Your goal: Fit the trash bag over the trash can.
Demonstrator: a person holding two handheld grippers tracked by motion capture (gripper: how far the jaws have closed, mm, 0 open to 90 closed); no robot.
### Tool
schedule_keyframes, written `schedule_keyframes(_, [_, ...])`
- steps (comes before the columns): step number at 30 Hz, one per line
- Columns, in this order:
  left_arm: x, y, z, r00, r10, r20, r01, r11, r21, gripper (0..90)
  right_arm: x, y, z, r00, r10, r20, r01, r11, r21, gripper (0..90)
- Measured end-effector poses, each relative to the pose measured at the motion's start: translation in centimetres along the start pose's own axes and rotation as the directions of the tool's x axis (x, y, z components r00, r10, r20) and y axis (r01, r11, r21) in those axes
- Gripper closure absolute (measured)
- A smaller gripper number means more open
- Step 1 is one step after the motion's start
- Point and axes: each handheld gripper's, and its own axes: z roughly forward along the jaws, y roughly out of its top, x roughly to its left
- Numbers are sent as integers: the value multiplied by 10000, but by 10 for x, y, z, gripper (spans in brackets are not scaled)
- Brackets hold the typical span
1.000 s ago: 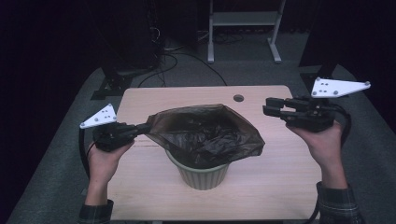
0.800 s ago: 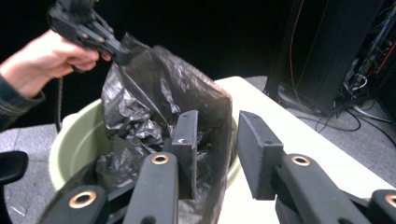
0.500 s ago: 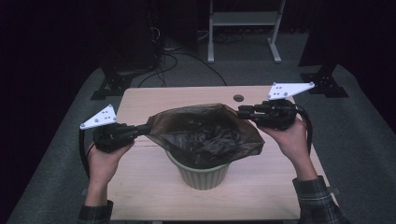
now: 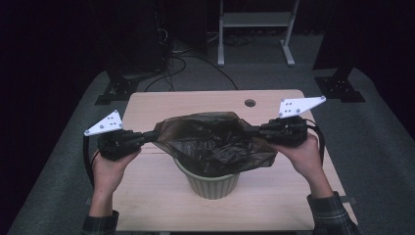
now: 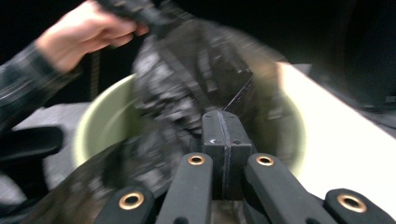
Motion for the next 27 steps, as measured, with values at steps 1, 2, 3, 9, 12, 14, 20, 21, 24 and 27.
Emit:
schedule_keyframes(1, [0,0,0,10000,-31,-13,31,10000,-4,900,4,-1,1,9998,-25,-180,26,10000,42,899])
schedule_keyframes(2, [0,-1,-1,10000,-31,-39,31,10000,-1,900,9,-3,2,9991,-70,-415,70,10000,1,899])
schedule_keyframes(3, [1,-1,-1,10000,-43,-57,43,10000,10,899,14,-5,2,9980,-53,-623,50,10000,-52,899])
schedule_keyframes(9, [1,-5,0,9999,-135,-76,135,9999,68,900,42,-13,-4,9911,-239,-1308,197,9992,-338,899])
schedule_keyframes(12, [1,-6,1,9998,-164,-66,165,9998,144,900,51,-21,-5,9885,-253,-1489,209,9993,-312,899])
schedule_keyframes(14, [2,-7,3,9999,-170,-26,170,9998,104,897,54,-25,-4,9876,-226,-1557,196,9996,-204,899])
schedule_keyframes(20, [-6,10,-13,10000,72,-69,-76,9982,-593,599,50,-26,-1,9897,-187,-1420,173,9998,-108,899])
schedule_keyframes(21, [-9,17,-17,9998,194,-49,-197,9971,-738,576,50,-25,-1,9901,-211,-1387,197,9997,-115,900])
schedule_keyframes(24, [-18,35,-20,9985,555,21,-551,9935,-996,509,48,-21,0,9916,-265,-1266,256,9996,-86,899])
schedule_keyframes(27, [-25,50,-17,9963,836,197,-807,9898,-1170,481,47,-19,3,9930,-279,-1144,282,9996,2,900])
